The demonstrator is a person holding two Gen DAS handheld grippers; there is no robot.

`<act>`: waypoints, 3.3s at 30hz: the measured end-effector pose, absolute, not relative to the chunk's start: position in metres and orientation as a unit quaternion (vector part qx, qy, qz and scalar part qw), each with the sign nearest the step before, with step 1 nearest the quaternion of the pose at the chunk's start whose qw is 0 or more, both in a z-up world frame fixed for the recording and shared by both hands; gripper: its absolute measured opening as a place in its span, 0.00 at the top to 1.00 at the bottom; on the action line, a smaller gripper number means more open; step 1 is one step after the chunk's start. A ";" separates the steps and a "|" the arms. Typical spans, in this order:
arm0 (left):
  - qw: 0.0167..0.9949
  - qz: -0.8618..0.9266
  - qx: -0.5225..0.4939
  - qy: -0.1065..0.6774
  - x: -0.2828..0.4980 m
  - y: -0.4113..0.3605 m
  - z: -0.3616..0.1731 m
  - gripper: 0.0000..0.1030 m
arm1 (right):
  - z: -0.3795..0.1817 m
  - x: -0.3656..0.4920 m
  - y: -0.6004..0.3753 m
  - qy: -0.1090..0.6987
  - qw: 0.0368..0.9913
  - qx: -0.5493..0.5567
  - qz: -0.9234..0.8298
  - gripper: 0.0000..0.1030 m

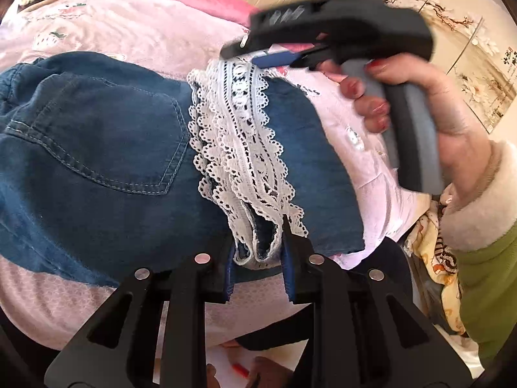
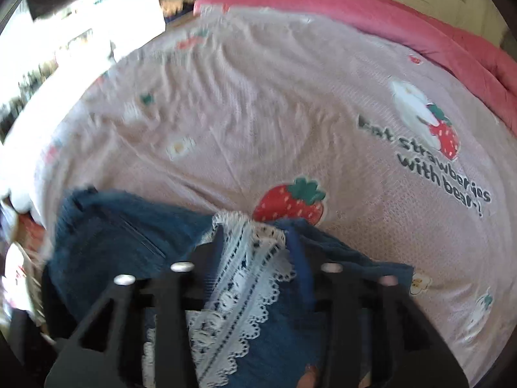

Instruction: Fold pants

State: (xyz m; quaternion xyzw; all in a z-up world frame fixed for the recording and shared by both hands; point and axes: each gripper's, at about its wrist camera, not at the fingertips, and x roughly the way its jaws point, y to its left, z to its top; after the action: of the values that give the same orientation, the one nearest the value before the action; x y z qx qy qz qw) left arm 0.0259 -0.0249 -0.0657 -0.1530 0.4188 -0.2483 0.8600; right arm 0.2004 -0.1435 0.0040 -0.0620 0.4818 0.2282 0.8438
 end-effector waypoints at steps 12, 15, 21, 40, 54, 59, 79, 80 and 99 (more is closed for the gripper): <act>0.866 -0.242 -0.131 0.418 0.024 -0.039 -0.067 0.82 | 0.008 0.175 -0.143 0.484 0.839 -0.068 0.239 0.54; 0.867 -0.239 -0.127 0.417 0.022 -0.044 -0.066 0.82 | 0.009 0.181 -0.139 0.470 0.849 -0.085 0.225 0.54; 0.868 -0.239 -0.123 0.418 0.022 -0.052 -0.069 0.78 | -0.012 0.214 -0.114 0.497 0.824 -0.156 0.224 0.42; 0.865 -0.251 -0.122 0.416 0.021 -0.053 -0.069 0.66 | -0.012 0.216 -0.115 0.495 0.831 -0.097 0.233 0.70; 0.870 -0.237 -0.119 0.416 0.019 -0.053 -0.067 0.64 | -0.007 0.176 -0.149 0.491 0.829 -0.084 0.254 0.52; 0.879 -0.217 -0.113 0.409 0.018 -0.047 -0.059 0.58 | -0.042 0.189 -0.148 0.531 0.812 -0.092 0.226 0.41; 0.907 -0.157 -0.080 0.384 0.005 -0.025 -0.033 0.45 | -0.033 0.184 -0.156 0.523 0.821 -0.051 0.226 0.31; 0.908 -0.153 -0.078 0.382 0.004 -0.023 -0.031 0.44 | -0.029 0.181 -0.157 0.517 0.823 -0.047 0.229 0.30; 0.938 -0.046 -0.068 0.336 -0.021 0.029 0.012 0.09 | 0.051 0.141 -0.120 0.426 0.849 -0.070 0.304 0.11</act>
State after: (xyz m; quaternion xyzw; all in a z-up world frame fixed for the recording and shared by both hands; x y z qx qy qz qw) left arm -0.0208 0.0295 0.0117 -0.0682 0.3358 -0.0458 0.9383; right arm 0.1410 -0.1199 0.0505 -0.0698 0.4261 0.3043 0.8491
